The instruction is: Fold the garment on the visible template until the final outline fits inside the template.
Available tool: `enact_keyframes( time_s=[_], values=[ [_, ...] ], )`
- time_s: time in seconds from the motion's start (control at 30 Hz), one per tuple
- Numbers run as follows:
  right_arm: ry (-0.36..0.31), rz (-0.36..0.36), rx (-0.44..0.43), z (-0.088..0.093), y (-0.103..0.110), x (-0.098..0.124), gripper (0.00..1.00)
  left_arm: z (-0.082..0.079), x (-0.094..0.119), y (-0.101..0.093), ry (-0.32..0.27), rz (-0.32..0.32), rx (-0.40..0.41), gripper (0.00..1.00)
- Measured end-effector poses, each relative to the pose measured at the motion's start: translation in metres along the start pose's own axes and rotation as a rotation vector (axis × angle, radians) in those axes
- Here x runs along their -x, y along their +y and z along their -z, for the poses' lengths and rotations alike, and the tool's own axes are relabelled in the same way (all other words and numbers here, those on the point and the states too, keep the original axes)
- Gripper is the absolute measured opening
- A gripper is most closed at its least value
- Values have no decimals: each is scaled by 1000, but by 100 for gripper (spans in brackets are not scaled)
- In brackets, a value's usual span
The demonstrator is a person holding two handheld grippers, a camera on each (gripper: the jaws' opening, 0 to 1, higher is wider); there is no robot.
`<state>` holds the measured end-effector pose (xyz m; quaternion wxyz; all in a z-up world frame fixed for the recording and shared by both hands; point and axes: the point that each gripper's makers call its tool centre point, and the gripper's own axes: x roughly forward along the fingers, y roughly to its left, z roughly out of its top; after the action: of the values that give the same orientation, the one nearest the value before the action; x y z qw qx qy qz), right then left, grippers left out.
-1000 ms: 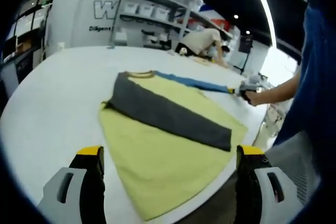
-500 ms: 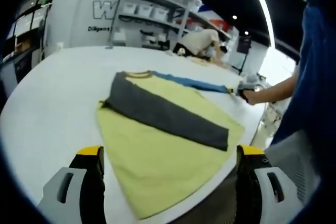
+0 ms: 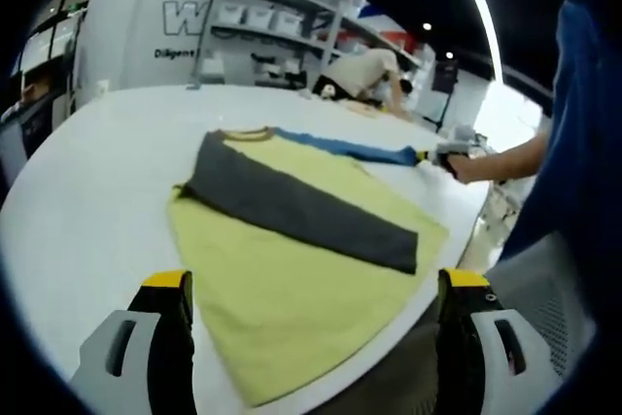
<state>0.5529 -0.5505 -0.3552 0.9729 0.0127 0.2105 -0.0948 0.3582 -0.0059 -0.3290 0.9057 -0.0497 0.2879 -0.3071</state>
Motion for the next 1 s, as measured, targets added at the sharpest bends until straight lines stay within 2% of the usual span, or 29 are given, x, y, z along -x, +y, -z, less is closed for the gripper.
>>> enact_keyframes(
  time_s=[0.27,0.37,0.5,0.63,0.73,0.93,1.0],
  values=[
    [-28,-41,31,-11,15,4,0,-1,1,1,-8,-1,-5,99],
    [-20,-35,45,-9,13,2,0,0,0,1,-6,1,-9,99],
    [32,0,-12,7,1,-4,0,1,-1,0,-4,6,-13,99],
    [54,13,-16,15,-5,-6,0,0,0,1,-8,4,-9,99],
    [64,22,-16,20,-6,-4,9,1,-1,2,-5,3,-8,99],
    [75,58,-20,28,-15,1,15,3,-2,-1,8,9,-14,99],
    [79,61,-27,30,-16,3,15,3,-2,-2,12,13,-13,99]
  ],
)
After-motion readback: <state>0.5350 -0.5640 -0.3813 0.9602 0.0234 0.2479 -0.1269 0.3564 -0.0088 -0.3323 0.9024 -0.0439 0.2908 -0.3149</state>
